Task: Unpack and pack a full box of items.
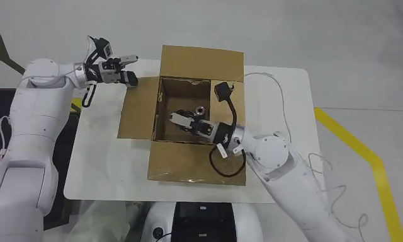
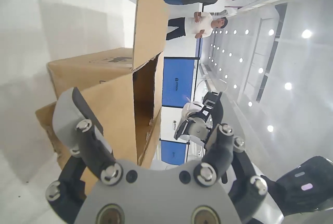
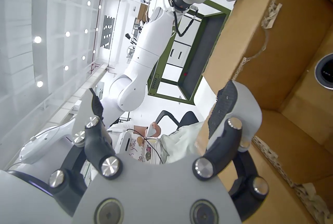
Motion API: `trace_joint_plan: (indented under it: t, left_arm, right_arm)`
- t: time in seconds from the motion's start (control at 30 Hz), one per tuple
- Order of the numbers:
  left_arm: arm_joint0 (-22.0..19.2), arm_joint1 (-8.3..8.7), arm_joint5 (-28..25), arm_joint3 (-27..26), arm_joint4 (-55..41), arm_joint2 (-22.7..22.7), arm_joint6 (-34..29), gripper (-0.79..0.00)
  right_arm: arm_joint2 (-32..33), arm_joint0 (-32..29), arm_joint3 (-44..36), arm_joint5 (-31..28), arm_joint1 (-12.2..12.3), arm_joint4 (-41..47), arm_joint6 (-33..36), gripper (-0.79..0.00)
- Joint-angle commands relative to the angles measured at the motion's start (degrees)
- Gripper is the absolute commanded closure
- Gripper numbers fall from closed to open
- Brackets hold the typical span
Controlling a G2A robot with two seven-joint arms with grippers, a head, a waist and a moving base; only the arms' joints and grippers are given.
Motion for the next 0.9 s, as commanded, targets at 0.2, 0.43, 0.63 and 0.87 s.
trace_joint_plan:
  t: [0.2, 0.43, 0.63, 0.87]
  left_arm:
    - [-0.60, -1.42, -0.51, 1.53, 0.70, 2.91, 1.63, -0.785]
    - [-1.52, -2.36, -1.43, 2.89, 1.06, 4.39, 2.39, -0.785]
    - [-2.59, -1.82, -2.48, 2.70, -1.43, 2.05, -0.18, -0.785]
    - [-1.44, -0.56, -1.29, -3.81, -4.60, -1.45, -4.18, -0.785]
  right_arm:
    - [4.71, -5.55, -3.60, -0.72, 1.34, -1.05, 0.36, -0.785]
    - [6.12, -7.53, -4.13, -0.63, 1.89, -0.58, 1.02, -0.785]
    - [6.77, -8.25, -3.80, -2.00, 2.23, -0.03, 1.91, -0.785]
    - [8.67, -10.71, -5.61, -1.86, 2.96, -0.46, 3.07, -0.785]
